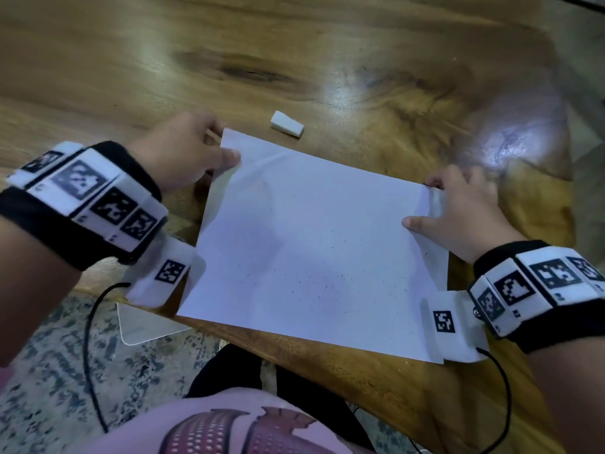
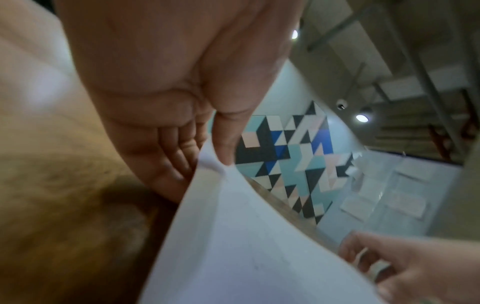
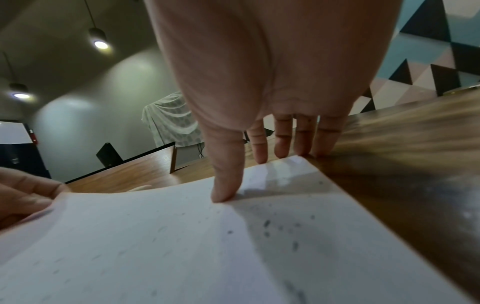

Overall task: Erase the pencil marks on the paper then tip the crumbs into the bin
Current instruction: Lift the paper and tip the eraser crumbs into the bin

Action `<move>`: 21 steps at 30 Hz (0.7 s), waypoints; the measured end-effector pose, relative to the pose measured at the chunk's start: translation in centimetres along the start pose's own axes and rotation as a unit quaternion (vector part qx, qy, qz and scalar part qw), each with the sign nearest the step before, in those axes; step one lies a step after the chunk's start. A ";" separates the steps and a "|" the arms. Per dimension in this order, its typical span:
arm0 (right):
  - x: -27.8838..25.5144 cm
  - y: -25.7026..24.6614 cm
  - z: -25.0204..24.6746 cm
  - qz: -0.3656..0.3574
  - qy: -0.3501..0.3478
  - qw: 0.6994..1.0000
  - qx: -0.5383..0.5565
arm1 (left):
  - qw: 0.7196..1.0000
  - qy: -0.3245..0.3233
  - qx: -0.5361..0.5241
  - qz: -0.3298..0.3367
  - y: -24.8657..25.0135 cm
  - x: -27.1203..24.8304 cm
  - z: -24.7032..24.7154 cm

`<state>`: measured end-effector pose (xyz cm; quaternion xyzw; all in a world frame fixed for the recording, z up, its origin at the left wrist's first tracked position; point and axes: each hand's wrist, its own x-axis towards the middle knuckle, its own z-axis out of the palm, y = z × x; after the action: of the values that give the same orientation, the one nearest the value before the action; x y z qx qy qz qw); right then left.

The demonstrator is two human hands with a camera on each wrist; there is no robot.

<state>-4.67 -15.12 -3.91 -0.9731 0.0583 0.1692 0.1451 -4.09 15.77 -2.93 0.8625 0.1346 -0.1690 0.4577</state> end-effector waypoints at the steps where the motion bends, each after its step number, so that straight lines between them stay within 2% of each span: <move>1: 0.0 0.0 0.0 -0.002 0.001 1.000 0.000 | 0.998 -0.025 -0.045 -0.021 -0.4 -0.5 -0.3; 4: -0.1 0.0 0.1 -0.007 0.001 1.000 -0.001 | 0.980 -0.108 -0.150 -0.070 -1.7 -2.6 -0.4; 6: -0.3 -0.1 0.2 -0.005 0.004 1.000 -0.005 | 0.973 -0.149 -0.157 -0.082 -2.6 -4.0 0.6; 9: -0.6 -0.2 0.3 -0.005 0.006 1.000 -0.008 | 0.969 -0.138 -0.189 -0.082 -4.1 -5.2 1.7; 13: -1.5 0.0 0.6 -0.007 0.007 1.000 -0.005 | 0.940 -0.134 -0.298 -0.093 -6.0 -5.6 0.8; 17: -2.2 0.2 0.8 -0.007 0.024 0.993 0.117 | 0.939 -0.132 -0.308 -0.081 -8.4 -5.8 -0.4; 21: -2.2 -0.2 1.3 -0.016 -0.020 0.979 0.200 | 0.933 -0.115 -0.334 -0.073 -9.2 -6.2 -0.8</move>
<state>-7.15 -14.43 -4.29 -0.9214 0.0721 0.1714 0.3412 -13.12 20.97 -6.85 0.6222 0.1921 -0.2451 0.7183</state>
